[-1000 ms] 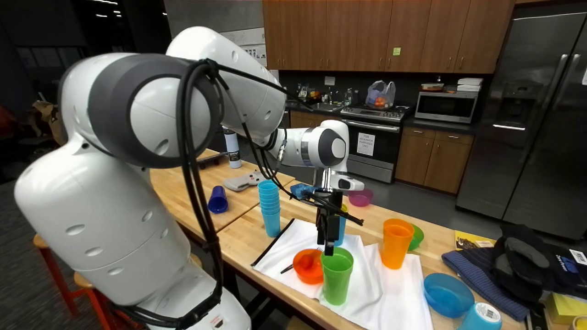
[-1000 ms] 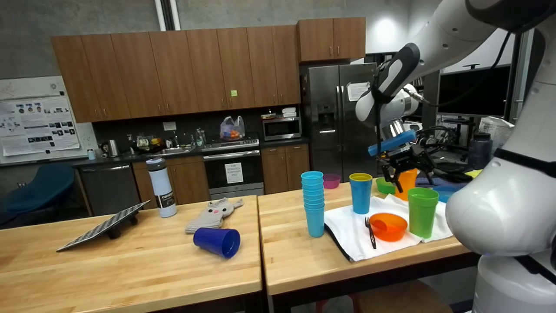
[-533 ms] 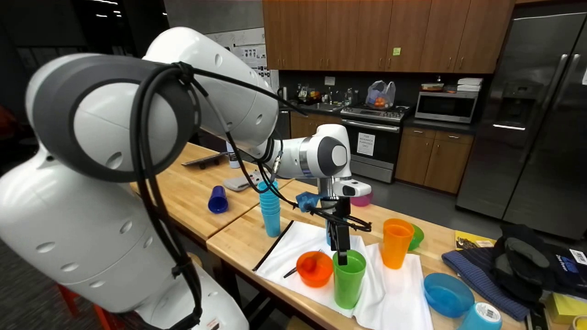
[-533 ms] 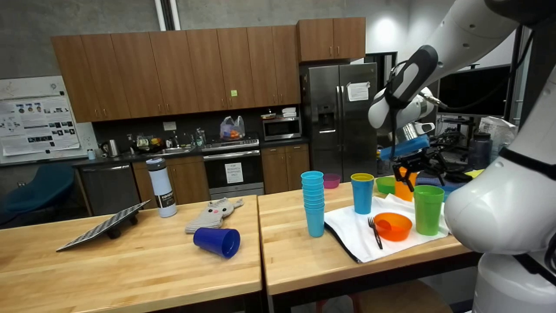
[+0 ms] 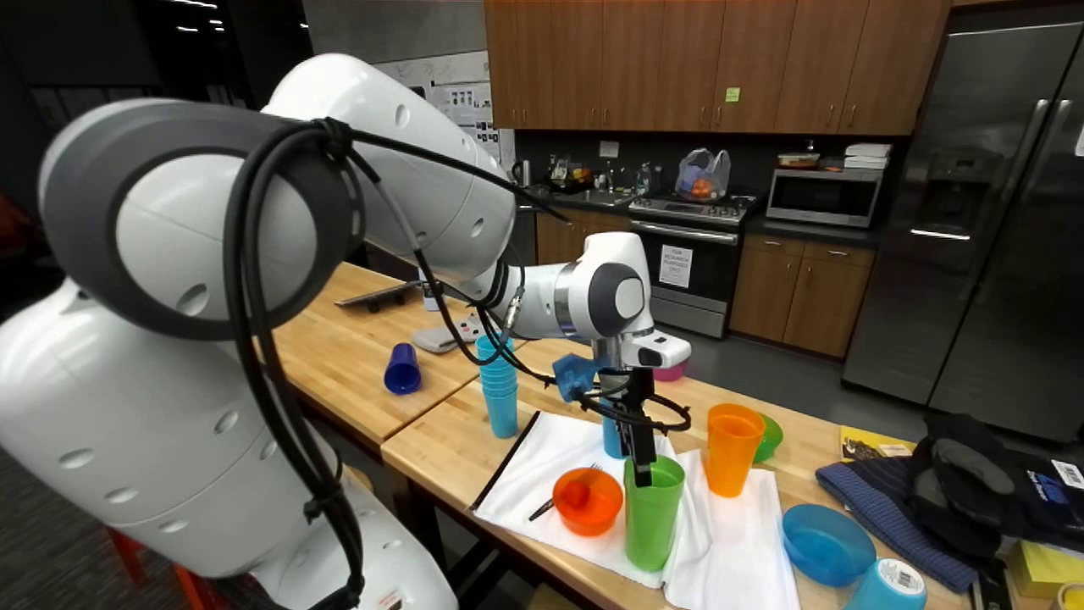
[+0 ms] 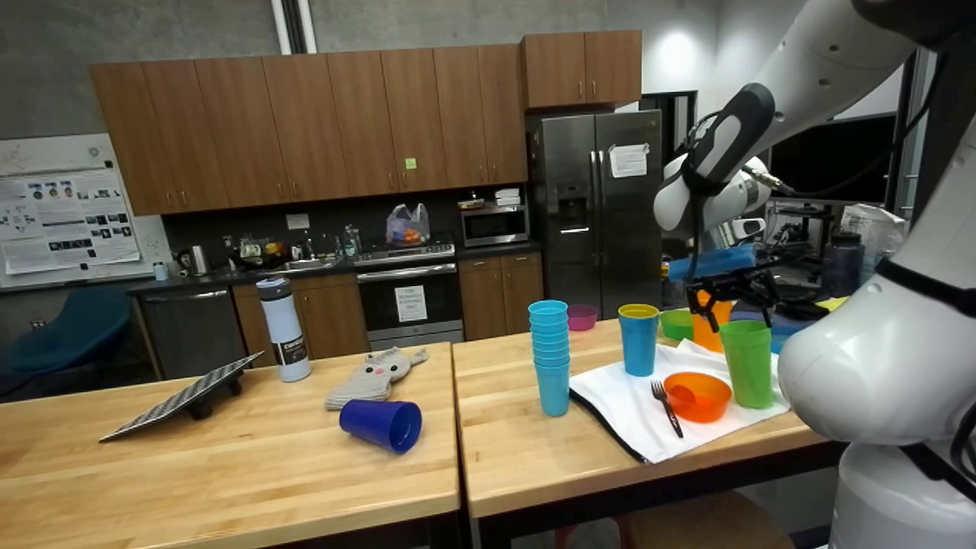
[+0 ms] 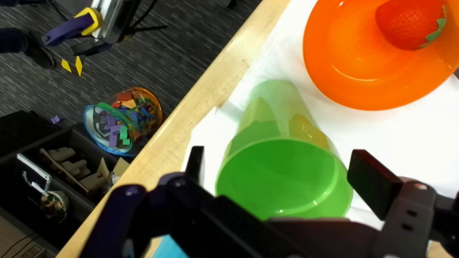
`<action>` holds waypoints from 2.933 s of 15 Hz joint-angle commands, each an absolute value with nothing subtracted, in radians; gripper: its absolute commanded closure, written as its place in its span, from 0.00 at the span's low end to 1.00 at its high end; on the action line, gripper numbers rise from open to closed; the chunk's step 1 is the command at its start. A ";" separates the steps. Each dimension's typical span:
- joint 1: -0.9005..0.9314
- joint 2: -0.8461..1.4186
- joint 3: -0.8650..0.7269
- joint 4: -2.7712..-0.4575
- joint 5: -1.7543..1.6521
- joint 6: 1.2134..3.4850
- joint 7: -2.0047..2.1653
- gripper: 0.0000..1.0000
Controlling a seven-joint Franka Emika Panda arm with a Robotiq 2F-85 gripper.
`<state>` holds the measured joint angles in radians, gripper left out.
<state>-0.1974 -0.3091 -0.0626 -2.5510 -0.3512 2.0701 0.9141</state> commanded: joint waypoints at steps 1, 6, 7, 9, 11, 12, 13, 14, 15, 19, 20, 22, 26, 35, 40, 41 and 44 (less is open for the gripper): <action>-0.205 -0.324 -0.061 -2.589 -0.349 2.117 0.899 0.00; -0.209 -0.323 -0.065 -2.592 -0.345 2.142 0.879 0.00; -0.208 -0.329 -0.061 -2.602 -0.343 2.146 0.886 0.00; -0.211 -0.333 -0.063 -2.603 -0.347 2.149 0.881 0.00; -0.212 -0.352 -0.060 -2.617 -0.349 2.146 0.888 0.00; -0.211 -0.366 -0.064 -2.621 -0.342 2.142 0.869 0.00; -0.208 -0.390 -0.066 -2.635 -0.333 2.137 0.856 0.00; -0.210 -0.405 -0.068 -2.642 -0.332 2.136 0.844 0.00; -0.215 -0.423 -0.072 -2.648 -0.331 2.132 0.832 0.00; -0.230 -0.476 -0.075 -2.678 -0.314 2.129 0.804 0.00; -0.234 -0.488 -0.074 -2.685 -0.307 2.128 0.799 0.00; -0.244 -0.497 -0.078 -2.687 -0.294 2.128 0.777 0.00; -0.254 -0.510 -0.083 -2.700 -0.270 2.147 0.726 0.00; -0.286 -0.467 -0.080 -2.697 -0.281 2.261 0.569 0.00; -0.288 -0.434 -0.077 -2.689 -0.273 2.309 0.524 0.00; -0.287 -0.426 -0.076 -2.689 -0.269 2.318 0.519 0.00; -0.281 -0.389 -0.072 -2.674 -0.258 2.338 0.507 0.00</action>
<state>-0.2686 -0.4302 -0.0813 -2.6947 -0.2749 2.3121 0.5423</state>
